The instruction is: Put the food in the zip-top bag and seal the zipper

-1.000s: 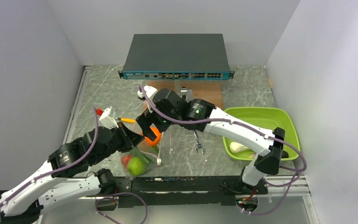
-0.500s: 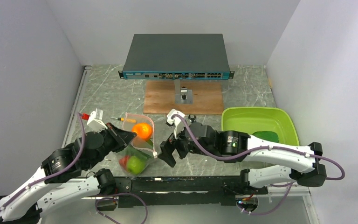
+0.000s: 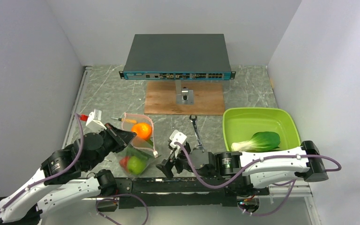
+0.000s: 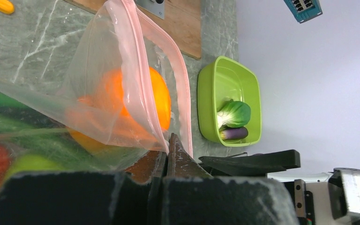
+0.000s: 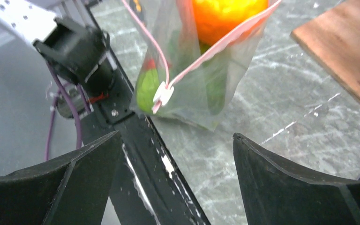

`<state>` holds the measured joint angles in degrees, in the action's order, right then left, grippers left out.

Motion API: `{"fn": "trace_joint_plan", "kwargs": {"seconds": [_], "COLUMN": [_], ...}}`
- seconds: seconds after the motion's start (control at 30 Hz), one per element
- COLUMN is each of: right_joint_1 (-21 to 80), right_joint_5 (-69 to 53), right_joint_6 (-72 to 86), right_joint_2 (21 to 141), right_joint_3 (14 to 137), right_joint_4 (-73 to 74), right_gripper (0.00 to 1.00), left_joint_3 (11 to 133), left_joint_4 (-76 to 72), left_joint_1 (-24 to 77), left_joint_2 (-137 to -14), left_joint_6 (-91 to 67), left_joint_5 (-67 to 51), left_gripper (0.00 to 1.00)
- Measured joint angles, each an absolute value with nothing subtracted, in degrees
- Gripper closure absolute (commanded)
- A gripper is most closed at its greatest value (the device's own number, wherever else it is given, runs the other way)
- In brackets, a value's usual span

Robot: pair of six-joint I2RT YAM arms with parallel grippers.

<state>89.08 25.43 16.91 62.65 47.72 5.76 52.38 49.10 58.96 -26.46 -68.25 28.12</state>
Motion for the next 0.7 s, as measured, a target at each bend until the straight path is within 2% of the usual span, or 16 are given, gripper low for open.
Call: {"fn": "trace_joint_plan", "kwargs": {"seconds": [0.33,0.47,0.5,0.57,0.6,0.63,0.7], "right_joint_1": [89.9,90.0,90.0,90.0,90.1,90.0,90.0], "right_joint_5": [33.0,35.4,36.3,38.4,39.4,40.5,42.0], "right_joint_6": [13.1,12.9,12.9,12.4,11.8,11.1,9.0], "right_joint_2": [67.9,73.0,73.9,75.1,75.2,75.2,74.9], "right_joint_3": [48.5,51.5,52.0,52.5,52.5,52.5,52.6], "right_joint_4": [-6.4,-6.6,-6.6,-6.6,-6.5,-6.5,-7.1], "right_gripper": [0.23,0.34,0.43,0.68,0.86,0.98,1.00], "left_joint_3": [52.4,52.4,52.4,52.4,52.4,52.4,52.4], "left_joint_4": [47.7,47.7,47.7,47.6,47.6,47.5,47.5], "left_joint_1": [59.0,59.0,59.0,59.0,59.0,59.0,59.0], "left_joint_2": [-25.9,-26.0,-26.0,-26.0,-26.0,-26.0,-26.0], "left_joint_6": [-68.2,-68.2,-68.2,-68.2,-68.2,-68.2,-68.3], "left_joint_5": [28.1,28.2,28.2,28.3,28.4,28.4,28.4], "left_gripper": [1.00,1.00,1.00,1.00,1.00,1.00,1.00]}}
